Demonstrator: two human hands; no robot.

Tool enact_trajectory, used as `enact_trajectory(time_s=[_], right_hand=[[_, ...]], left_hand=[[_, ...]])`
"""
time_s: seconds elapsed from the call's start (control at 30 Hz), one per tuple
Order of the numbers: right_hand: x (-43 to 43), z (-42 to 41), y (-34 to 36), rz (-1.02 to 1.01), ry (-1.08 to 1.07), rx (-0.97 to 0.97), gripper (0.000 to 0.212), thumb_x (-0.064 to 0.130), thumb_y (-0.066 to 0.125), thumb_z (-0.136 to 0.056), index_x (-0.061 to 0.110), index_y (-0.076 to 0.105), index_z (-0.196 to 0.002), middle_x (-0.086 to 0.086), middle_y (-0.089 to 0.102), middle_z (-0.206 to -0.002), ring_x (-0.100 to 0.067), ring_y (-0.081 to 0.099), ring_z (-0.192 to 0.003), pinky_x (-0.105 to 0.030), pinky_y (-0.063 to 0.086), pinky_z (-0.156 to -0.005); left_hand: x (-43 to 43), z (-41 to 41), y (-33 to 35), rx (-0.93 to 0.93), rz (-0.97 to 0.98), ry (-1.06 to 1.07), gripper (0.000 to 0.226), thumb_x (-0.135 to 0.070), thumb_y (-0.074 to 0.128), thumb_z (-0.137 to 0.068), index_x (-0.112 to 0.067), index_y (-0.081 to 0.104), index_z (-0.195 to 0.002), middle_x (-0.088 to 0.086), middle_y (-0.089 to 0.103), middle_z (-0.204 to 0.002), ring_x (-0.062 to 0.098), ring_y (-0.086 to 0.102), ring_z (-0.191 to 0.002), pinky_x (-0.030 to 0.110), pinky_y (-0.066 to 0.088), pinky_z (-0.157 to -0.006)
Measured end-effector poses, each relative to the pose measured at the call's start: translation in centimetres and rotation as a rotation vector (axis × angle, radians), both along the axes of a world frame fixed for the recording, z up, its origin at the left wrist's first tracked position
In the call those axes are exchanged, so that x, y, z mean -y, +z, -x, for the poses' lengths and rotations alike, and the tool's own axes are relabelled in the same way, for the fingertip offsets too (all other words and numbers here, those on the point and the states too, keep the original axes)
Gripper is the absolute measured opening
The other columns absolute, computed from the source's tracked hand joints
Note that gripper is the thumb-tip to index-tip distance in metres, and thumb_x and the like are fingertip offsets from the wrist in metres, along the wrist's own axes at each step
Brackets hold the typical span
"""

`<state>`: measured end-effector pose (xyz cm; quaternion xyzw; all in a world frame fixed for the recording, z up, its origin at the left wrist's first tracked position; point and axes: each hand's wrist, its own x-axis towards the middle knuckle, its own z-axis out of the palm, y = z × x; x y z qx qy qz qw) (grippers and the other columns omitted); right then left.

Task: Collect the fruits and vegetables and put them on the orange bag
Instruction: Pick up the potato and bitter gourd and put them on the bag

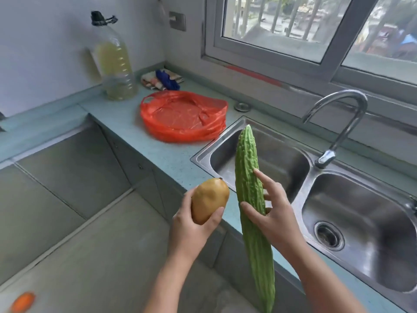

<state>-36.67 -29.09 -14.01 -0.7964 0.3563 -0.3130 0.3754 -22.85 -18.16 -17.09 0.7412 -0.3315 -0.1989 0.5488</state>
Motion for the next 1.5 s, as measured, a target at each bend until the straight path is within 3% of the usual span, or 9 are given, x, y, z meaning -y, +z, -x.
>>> enact_trajectory(time_s=[0.17,0.33,0.5,0.7,0.83,1.13,1.23,1.37,1.5], right_hand=[[3.7,-5.2,-1.0,-0.029,0.018,0.014,0.071,0.016,0.073,-0.074,0.041,0.037,-0.13,0.015,0.047,-0.106,0.01,0.042,-0.098,0.001,0.03,-0.077],[8.9,-10.4,-0.5,-0.068,-0.001,0.084,0.068,0.016,0.071,-0.075,0.043,0.037,-0.127,0.022,0.045,-0.107,0.018,0.043,-0.095,0.002,0.032,-0.075],[13.5,-14.9,0.7,-0.091,0.009,0.082,0.067,0.016,0.07,-0.076,0.044,0.037,-0.127,0.018,0.046,-0.11,0.011,0.045,-0.1,-0.021,0.039,-0.086],[15.7,-19.7,0.3,-0.109,0.012,0.025,0.066,0.018,0.071,-0.076,0.036,0.039,-0.13,0.007,0.049,-0.121,-0.013,0.048,-0.111,-0.042,0.043,-0.095],[16.0,-22.9,-0.2,-0.14,0.012,-0.007,0.068,0.018,0.071,-0.076,0.037,0.038,-0.131,0.007,0.05,-0.123,-0.017,0.049,-0.111,-0.044,0.045,-0.093],[14.4,-36.5,-0.4,-0.107,-0.037,-0.107,0.067,0.017,0.07,-0.078,0.033,0.036,-0.133,0.012,0.04,-0.119,-0.009,0.041,-0.111,-0.036,0.039,-0.097],[13.7,-42.1,-0.1,-0.092,-0.031,-0.131,0.066,0.017,0.069,-0.078,0.032,0.036,-0.134,0.011,0.039,-0.12,-0.005,0.039,-0.109,-0.027,0.035,-0.092],[13.3,-47.7,-0.2,-0.048,-0.017,-0.158,0.066,0.016,0.069,-0.078,0.03,0.037,-0.133,0.009,0.041,-0.115,-0.003,0.038,-0.105,-0.017,0.028,-0.086],[13.8,-49.2,-0.8,-0.024,-0.065,-0.246,0.066,0.017,0.069,-0.078,0.03,0.036,-0.134,0.009,0.041,-0.113,-0.003,0.039,-0.099,-0.008,0.03,-0.074]], left_hand=[[2.4,-4.7,-0.3,0.036,-0.027,0.051,0.064,-0.062,0.069,-0.059,-0.042,0.045,-0.114,-0.03,0.055,-0.099,-0.021,0.051,-0.087,-0.002,0.037,-0.064],[7.7,-10.4,1.4,0.049,-0.077,0.016,0.064,-0.059,0.068,-0.059,-0.03,0.05,-0.114,-0.018,0.06,-0.098,-0.016,0.053,-0.085,0.0,0.038,-0.063],[11.7,-15.0,2.8,0.087,-0.064,0.04,0.068,-0.065,0.068,-0.062,-0.031,0.048,-0.119,-0.018,0.059,-0.102,-0.006,0.057,-0.088,0.001,0.039,-0.065],[12.7,-18.9,1.8,-0.063,-0.006,0.121,0.057,-0.065,0.062,-0.054,-0.043,0.048,-0.104,-0.022,0.058,-0.104,-0.014,0.053,-0.091,0.002,0.04,-0.068],[13.0,-22.4,1.4,-0.072,0.013,0.127,0.056,-0.065,0.061,-0.054,-0.045,0.046,-0.103,-0.023,0.056,-0.105,-0.017,0.052,-0.091,0.001,0.041,-0.066],[11.6,-37.2,0.2,-0.055,-0.002,0.07,0.055,-0.064,0.06,-0.052,-0.044,0.042,-0.1,-0.023,0.053,-0.102,-0.022,0.05,-0.087,-0.001,0.038,-0.063],[11.2,-43.1,0.2,-0.019,-0.014,0.025,0.064,-0.065,0.065,-0.056,-0.036,0.044,-0.11,-0.025,0.052,-0.102,-0.021,0.049,-0.088,-0.002,0.036,-0.064],[11.4,-48.0,-0.2,-0.013,-0.055,-0.04,0.055,-0.041,0.074,-0.069,-0.036,0.041,-0.113,-0.022,0.052,-0.103,-0.01,0.051,-0.091,-0.002,0.037,-0.066],[12.7,-50.2,-0.9,-0.032,-0.081,-0.146,0.061,-0.039,0.073,-0.071,-0.03,0.043,-0.123,-0.008,0.053,-0.117,0.008,0.055,-0.1,0.012,0.044,-0.074]])
